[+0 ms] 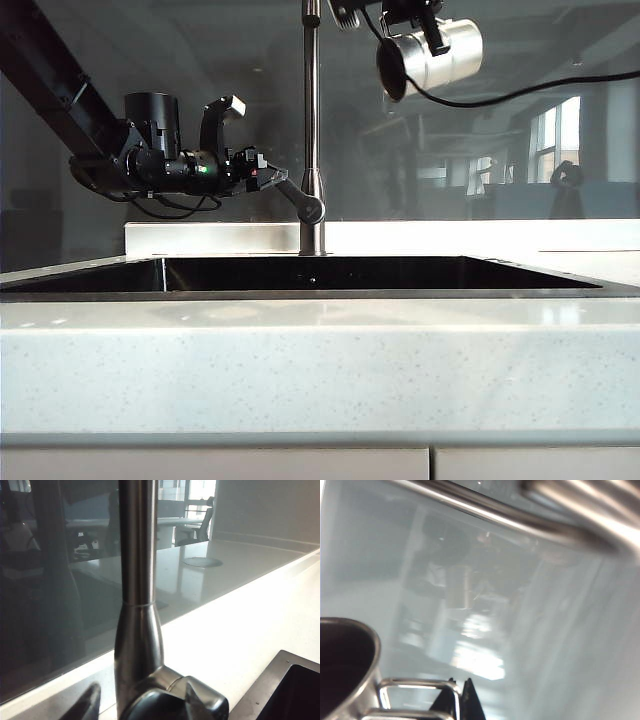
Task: Pick up the mug next to the sink, go to the faucet to get some water, pour the water into the sink, and finally put the mug back to its place.
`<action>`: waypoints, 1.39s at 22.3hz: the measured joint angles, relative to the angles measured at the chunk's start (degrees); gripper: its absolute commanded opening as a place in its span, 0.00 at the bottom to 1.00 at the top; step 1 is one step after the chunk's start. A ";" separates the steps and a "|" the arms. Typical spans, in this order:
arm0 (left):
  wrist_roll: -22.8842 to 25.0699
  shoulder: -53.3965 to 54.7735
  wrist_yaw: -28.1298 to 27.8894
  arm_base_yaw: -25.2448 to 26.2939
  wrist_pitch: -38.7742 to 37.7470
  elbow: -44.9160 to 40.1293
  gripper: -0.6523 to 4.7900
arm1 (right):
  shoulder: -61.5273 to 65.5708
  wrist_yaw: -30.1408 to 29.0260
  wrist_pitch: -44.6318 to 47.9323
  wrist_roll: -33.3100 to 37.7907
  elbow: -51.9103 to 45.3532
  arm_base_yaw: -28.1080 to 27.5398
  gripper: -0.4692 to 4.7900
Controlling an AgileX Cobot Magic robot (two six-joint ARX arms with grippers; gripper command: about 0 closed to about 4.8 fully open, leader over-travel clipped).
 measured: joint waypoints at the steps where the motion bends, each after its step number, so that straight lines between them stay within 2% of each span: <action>1: 0.00 0.00 0.00 0.00 0.00 0.00 0.50 | 0.00 0.98 0.00 6.62 0.00 0.02 0.09; 2: 0.00 0.00 0.00 0.00 0.00 0.00 0.50 | 0.00 2.47 0.00 13.11 0.00 0.04 0.09; 5: 0.00 0.00 0.00 0.00 -0.04 0.00 0.50 | -0.09 8.26 -1.75 41.24 0.00 -0.13 0.09; 6: 0.00 0.00 0.00 0.00 -0.04 0.00 0.50 | -0.37 8.68 -3.39 47.63 -0.02 -0.50 0.09; 7: 0.00 0.00 0.04 0.00 -0.15 0.00 0.50 | -1.05 7.17 -7.52 58.90 -0.02 -1.27 0.09; 8: 0.00 0.00 0.02 0.00 -0.17 0.00 0.50 | -1.51 5.03 -9.97 65.61 -0.02 -1.99 0.09; 9: 0.00 0.00 0.02 -0.02 -0.22 0.00 0.50 | -2.23 -0.15 -13.33 75.71 -0.07 -3.61 0.09; 12: 0.02 0.00 0.04 -0.02 -0.20 0.00 0.50 | -4.11 -5.99 -14.03 87.78 -2.82 -6.54 0.09; 13: 0.00 0.00 0.04 -0.02 -0.20 0.00 0.50 | -5.97 -7.45 -12.11 91.52 -6.88 -8.15 0.09; 17: 0.00 0.00 0.02 -0.02 -0.20 0.00 0.50 | -11.78 -10.56 -6.34 96.28 -18.86 -12.68 0.09; 19: 0.00 0.00 0.04 -0.02 -0.20 0.00 0.50 | -18.34 -15.63 4.68 102.73 -32.04 -19.04 0.09; 22: 0.00 0.00 -0.15 -0.02 -0.22 0.02 0.50 | -20.92 -17.25 14.03 106.51 -41.24 -24.76 0.09; 26: 0.00 0.00 -0.09 -0.04 -0.24 0.04 0.50 | -21.86 -20.52 24.06 107.14 -52.06 -30.73 0.09; 27: 0.00 0.00 0.07 -0.04 -0.55 0.04 0.50 | -21.84 -22.88 30.38 107.19 -56.22 -32.76 0.09; 31: 0.00 0.00 -0.02 -0.04 -0.70 0.04 0.50 | -20.39 -22.64 40.00 107.19 -61.11 -35.15 0.09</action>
